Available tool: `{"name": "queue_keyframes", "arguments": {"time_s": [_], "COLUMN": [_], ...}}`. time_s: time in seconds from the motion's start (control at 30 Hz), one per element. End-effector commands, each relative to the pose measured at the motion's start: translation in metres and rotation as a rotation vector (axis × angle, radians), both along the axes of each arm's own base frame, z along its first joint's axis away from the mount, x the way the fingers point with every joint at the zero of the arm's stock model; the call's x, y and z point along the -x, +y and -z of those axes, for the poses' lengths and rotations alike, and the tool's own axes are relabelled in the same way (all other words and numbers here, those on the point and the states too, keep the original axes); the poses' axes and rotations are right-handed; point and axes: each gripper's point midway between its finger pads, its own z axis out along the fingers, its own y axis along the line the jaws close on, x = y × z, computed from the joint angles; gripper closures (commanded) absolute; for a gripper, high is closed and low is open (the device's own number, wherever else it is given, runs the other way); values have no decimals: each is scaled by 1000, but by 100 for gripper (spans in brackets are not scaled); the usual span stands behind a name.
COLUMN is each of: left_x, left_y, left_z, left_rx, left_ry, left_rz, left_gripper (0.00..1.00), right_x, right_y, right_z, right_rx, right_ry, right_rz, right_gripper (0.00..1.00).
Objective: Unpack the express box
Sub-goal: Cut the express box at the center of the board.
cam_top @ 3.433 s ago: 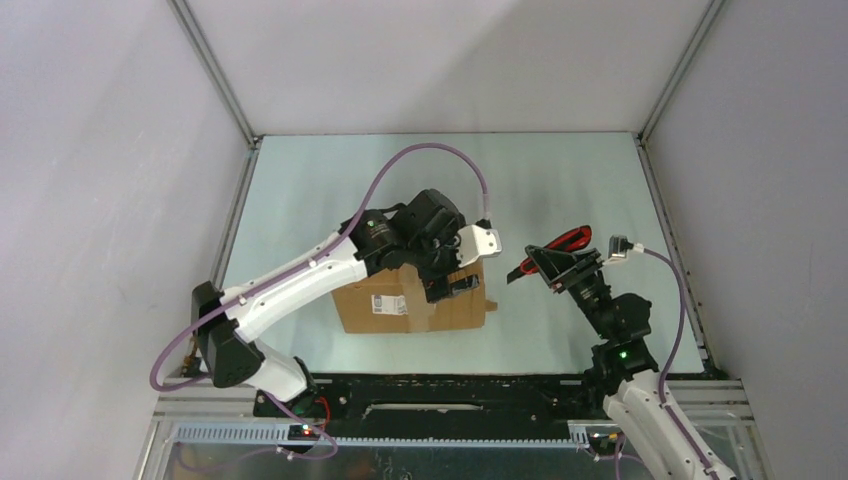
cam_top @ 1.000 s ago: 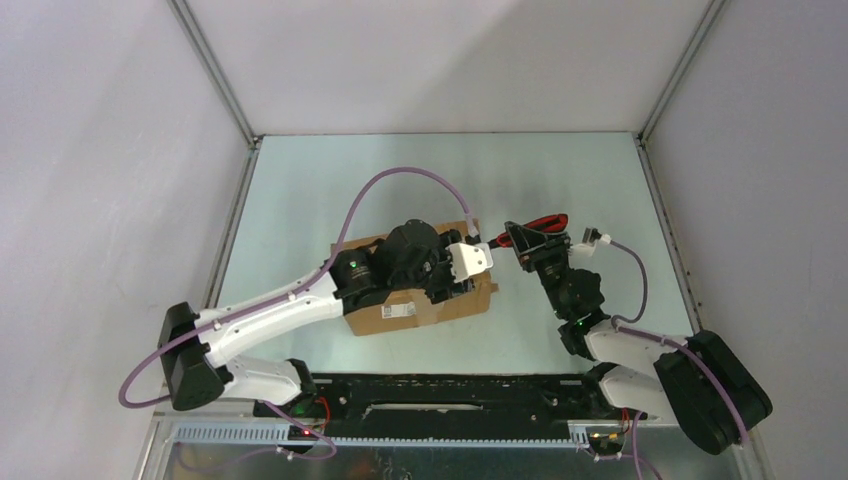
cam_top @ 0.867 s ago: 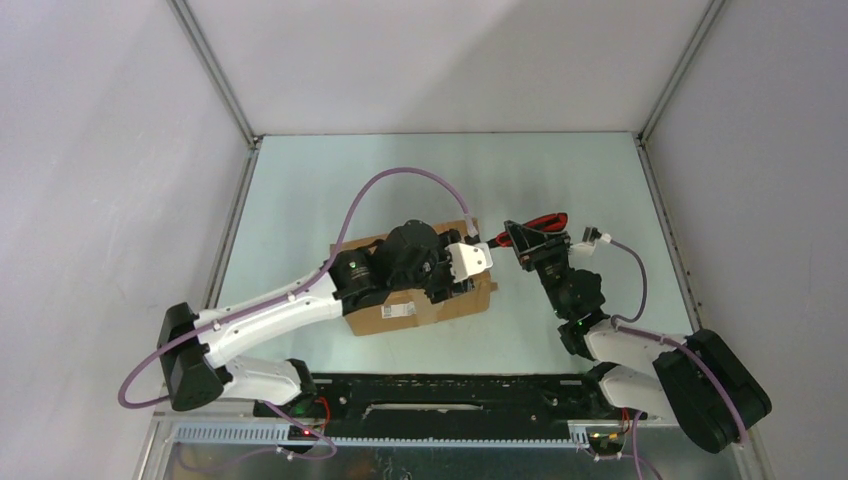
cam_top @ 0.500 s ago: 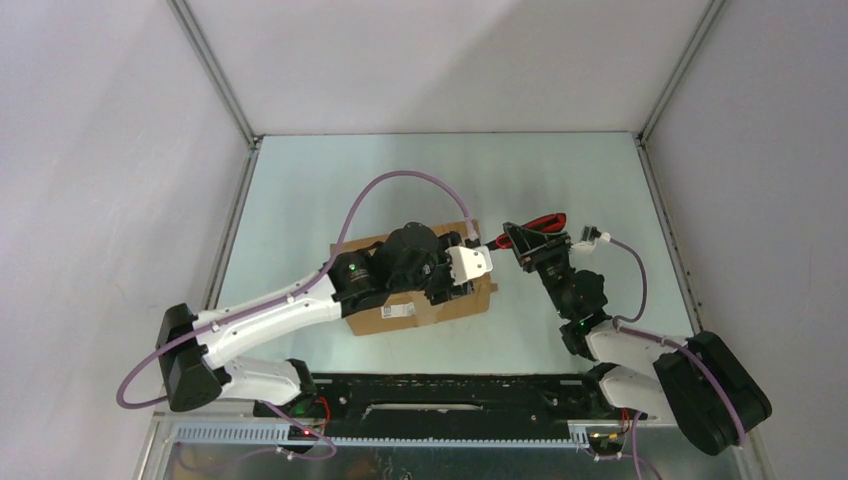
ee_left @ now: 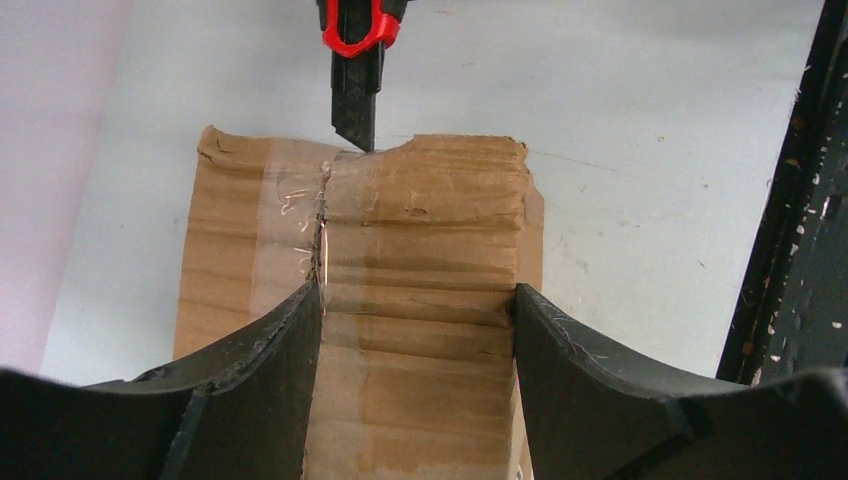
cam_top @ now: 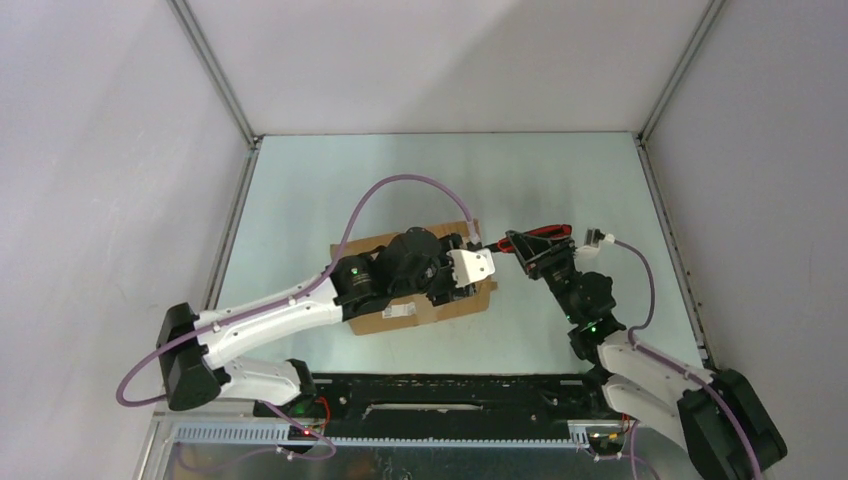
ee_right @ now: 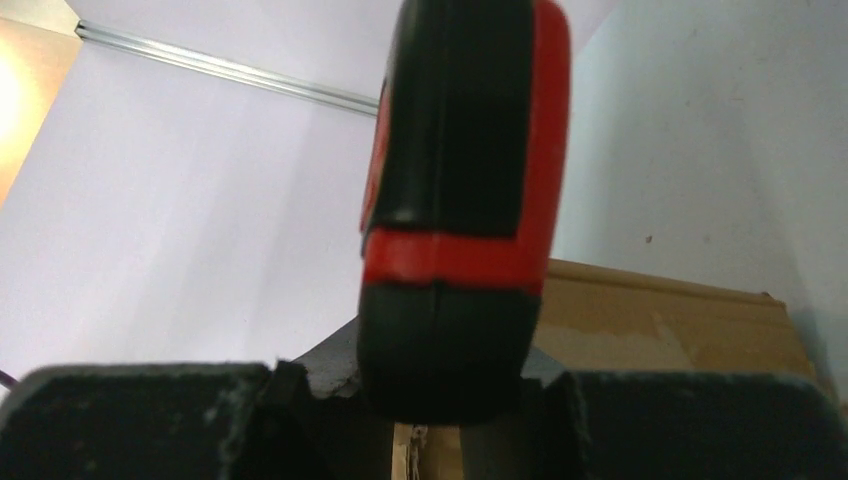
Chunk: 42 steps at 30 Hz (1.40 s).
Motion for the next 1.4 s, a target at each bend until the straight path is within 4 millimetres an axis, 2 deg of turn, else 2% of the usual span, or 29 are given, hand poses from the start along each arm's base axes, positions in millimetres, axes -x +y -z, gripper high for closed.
{"name": "queue_keyframes", "arguments": {"time_s": [0.0, 0.3, 0.63, 0.9, 1.17, 1.37], "left_x": [-43, -44, -48, -48, -41, -13], "left_y": [10, 14, 24, 29, 33, 23], "left_z": [-19, -25, -34, -27, -27, -29], "left_rx": [32, 86, 148, 152, 181, 226], "left_ry": [-132, -144, -187, -192, -204, -169], "left_rz": [-190, -228, -244, -245, -198, -35], "left_gripper": [66, 69, 71, 72, 72, 69], "right_x": [26, 39, 61, 79, 88, 82], "right_y": [13, 25, 19, 22, 14, -1], "right_z": [-3, 0, 10, 15, 18, 19], "right_rx": [29, 70, 146, 164, 171, 168], "right_ry": [-11, -15, -39, -56, -57, -35], "right_rz": [-144, -246, -319, -398, -429, -355], "right_gripper": [100, 100, 100, 100, 100, 100]}}
